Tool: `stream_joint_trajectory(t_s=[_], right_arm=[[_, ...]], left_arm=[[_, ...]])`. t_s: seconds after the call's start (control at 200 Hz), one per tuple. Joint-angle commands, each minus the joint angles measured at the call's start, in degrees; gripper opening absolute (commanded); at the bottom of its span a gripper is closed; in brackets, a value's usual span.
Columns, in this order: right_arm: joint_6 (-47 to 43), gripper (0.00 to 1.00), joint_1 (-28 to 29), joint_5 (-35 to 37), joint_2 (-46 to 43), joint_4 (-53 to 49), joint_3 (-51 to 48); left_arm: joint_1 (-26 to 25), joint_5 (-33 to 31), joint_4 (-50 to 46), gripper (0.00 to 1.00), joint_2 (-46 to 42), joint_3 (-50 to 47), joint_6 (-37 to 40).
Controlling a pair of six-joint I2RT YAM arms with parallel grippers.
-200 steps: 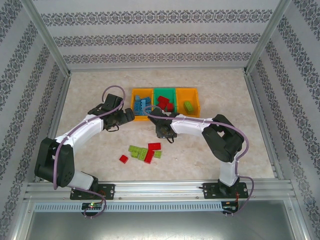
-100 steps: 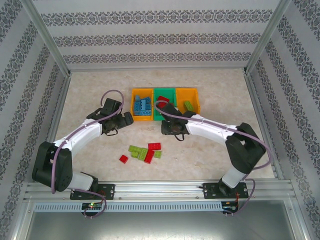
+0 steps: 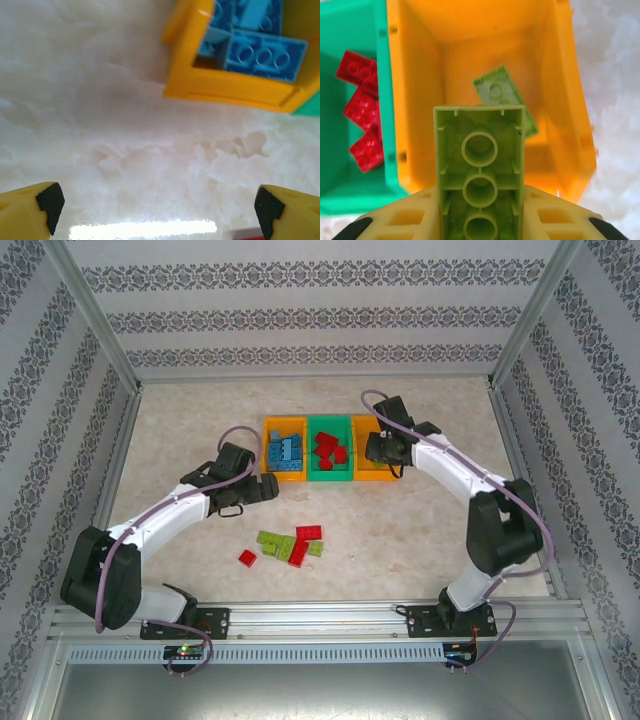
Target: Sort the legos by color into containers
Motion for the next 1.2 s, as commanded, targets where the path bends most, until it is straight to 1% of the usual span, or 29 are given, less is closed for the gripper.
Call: stream_joint_trajectory(t_s=[0.0, 0.165, 0.255, 0.32, 0.42, 0.535, 0.634, 0.699, 0.784, 0.869, 0.954, 1.044, 1.129, 1.194], right_arm=[[-4.95, 0.23, -1.90, -1.94, 5.59, -3.54, 6.34], [-5.79, 0.32, -3.48, -3.14, 12.06, -6.25, 13.66], [-5.36, 0.35, -4.23, -2.71, 14.17, -6.85, 15.95], [-5.35, 0.39, -4.72, -3.05, 14.80, -6.77, 16.73], [-5.93, 0.44, -4.85, -3.28, 14.92, -7.09, 17.45], [-6.14, 0.62, -4.88, -3.01, 13.88, -7.62, 16.93], [-5.79, 0.69, -4.64, -3.86, 11.16, -6.90, 14.29], [-5.75, 0.72, -4.02, -4.07, 8.48, -6.51, 11.76], [-5.72, 0.74, -2.05, -3.78, 4.09, -5.58, 7.26], [-7.07, 0.76, 1.35, -3.69, -0.98, -3.75, 1.53], [-11.35, 0.77, 6.19, -4.56, -6.35, 0.21, -5.28], [-16.46, 0.79, 11.37, -5.83, -10.21, 2.44, -11.38], [-18.73, 0.79, 15.67, -9.21, -12.19, 4.24, -16.20], [-19.14, 0.78, 19.71, -10.01, -12.76, 4.75, -18.76]], left_arm=[[-3.14, 1.50, 1.28, 1.00, 0.63, -0.40, 4.35], [-8.11, 1.67, 1.00, 1.00, 3.06, 1.01, 6.08], [-9.35, 2.56, 1.60, 1.00, 4.73, 2.10, 6.01], [-10.17, 3.06, 1.80, 1.00, 5.94, 3.15, 6.01], [-11.37, 4.18, 2.06, 1.00, 7.78, 4.74, 6.93], [-12.90, 4.65, 0.96, 1.00, 9.85, 6.77, 8.77], [-13.58, 3.81, -0.13, 0.99, 11.09, 7.72, 9.17], [-13.63, 2.70, -0.30, 1.00, 11.20, 7.63, 8.91], [-13.58, -0.03, -1.07, 1.00, 10.80, 7.86, 7.73], [-13.58, -2.26, -1.67, 0.99, 10.36, 8.15, 7.44], [-13.41, -4.53, -3.13, 0.99, 10.23, 8.97, 7.20], [-12.63, -5.79, -4.81, 0.99, 10.18, 9.75, 7.18], [-10.96, -6.46, -6.33, 0.99, 9.85, 10.08, 6.47], [-8.95, -6.31, -7.15, 0.99, 9.24, 9.76, 5.38]])
